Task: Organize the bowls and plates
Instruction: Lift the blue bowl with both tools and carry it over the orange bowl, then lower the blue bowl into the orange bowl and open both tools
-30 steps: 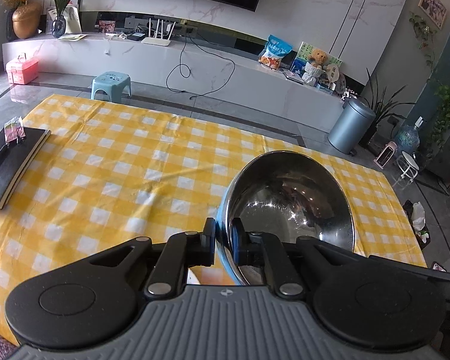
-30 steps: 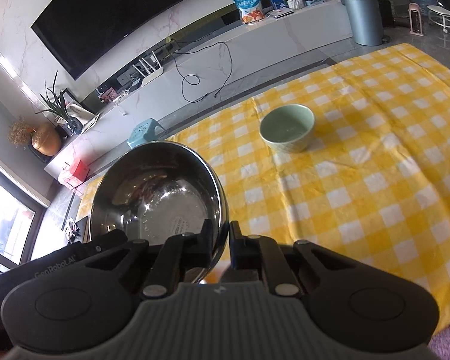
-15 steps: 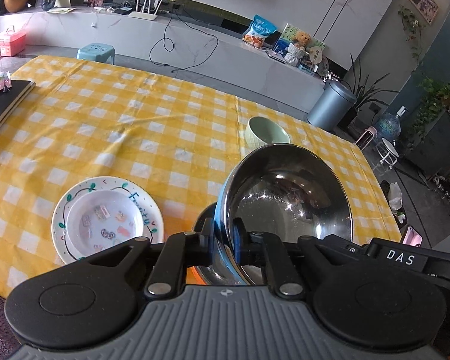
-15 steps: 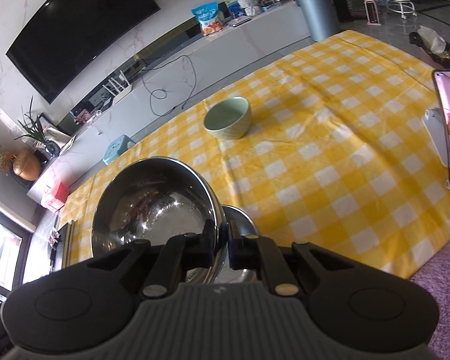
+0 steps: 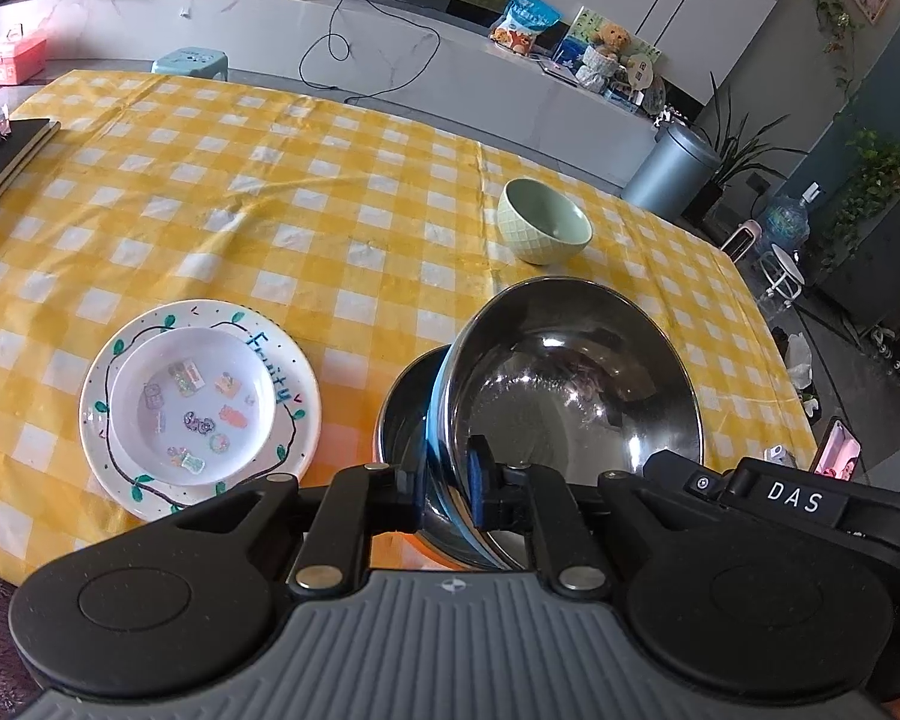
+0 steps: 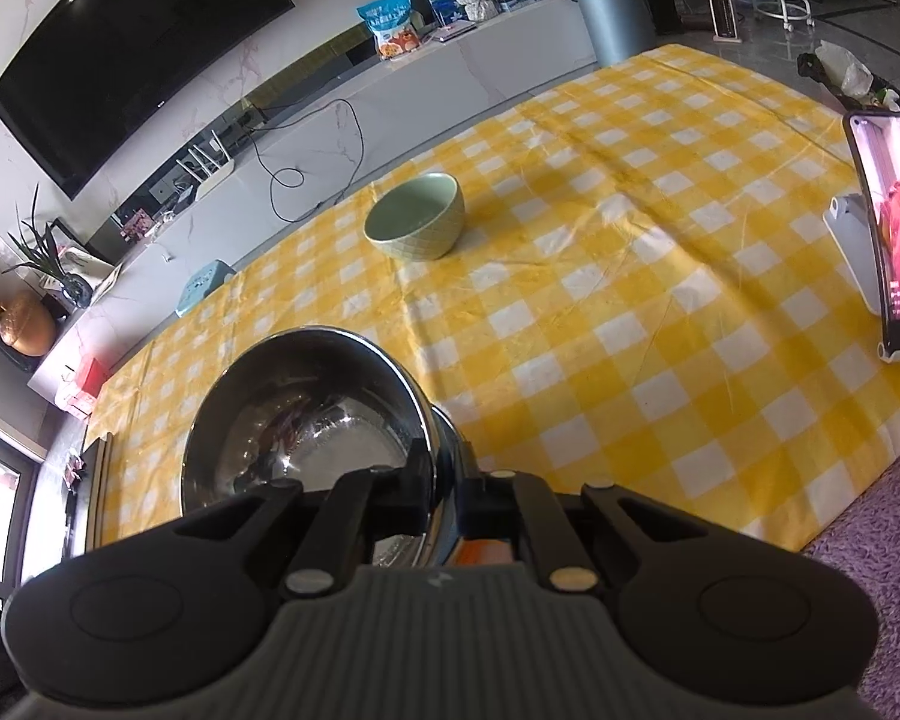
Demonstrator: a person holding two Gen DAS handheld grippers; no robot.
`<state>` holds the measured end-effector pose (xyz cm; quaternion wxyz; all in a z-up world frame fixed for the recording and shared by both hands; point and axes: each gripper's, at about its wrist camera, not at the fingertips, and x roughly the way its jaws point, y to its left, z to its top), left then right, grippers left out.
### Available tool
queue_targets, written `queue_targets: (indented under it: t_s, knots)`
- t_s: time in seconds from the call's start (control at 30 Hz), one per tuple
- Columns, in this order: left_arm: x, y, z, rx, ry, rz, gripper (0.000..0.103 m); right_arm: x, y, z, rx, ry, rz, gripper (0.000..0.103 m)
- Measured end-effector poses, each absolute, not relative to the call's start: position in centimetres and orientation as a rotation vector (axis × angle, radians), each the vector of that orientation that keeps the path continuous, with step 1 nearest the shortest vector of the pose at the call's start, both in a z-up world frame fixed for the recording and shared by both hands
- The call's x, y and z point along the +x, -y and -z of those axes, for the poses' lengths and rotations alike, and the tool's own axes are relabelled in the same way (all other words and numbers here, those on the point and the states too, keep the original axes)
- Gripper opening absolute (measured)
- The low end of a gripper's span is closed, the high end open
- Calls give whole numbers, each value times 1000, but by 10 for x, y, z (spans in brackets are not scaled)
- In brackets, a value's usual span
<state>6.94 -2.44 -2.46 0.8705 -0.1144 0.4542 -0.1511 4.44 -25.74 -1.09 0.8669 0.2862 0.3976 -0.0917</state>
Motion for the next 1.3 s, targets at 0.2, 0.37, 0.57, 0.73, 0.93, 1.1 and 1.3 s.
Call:
queue_targets:
  t_s: [0.2,0.37,0.57,0.73,0.93,1.1,1.3]
  knots:
    - [75,22,32,-249,-991,305,15,51,257,20,598,-861,190,5]
    - [79,21,34,-257,-1002,293,16,57,254,25,596,-876,189,5]
    - [82,19,38,-266,-1020,294,18,60,253,27,590,-884,193,7]
    - [84,18,39,-266,-1022,291,19,63,251,33,580,-906,192,9]
    - [84,13,39,-280,-1018,291,26,62,250,33,583,-902,184,13]
    - [82,8,32,-294,-997,302,35,59,250,29,572,-881,188,18]
    - [83,1,18,-298,-957,308,44,55,252,14,540,-817,179,28]
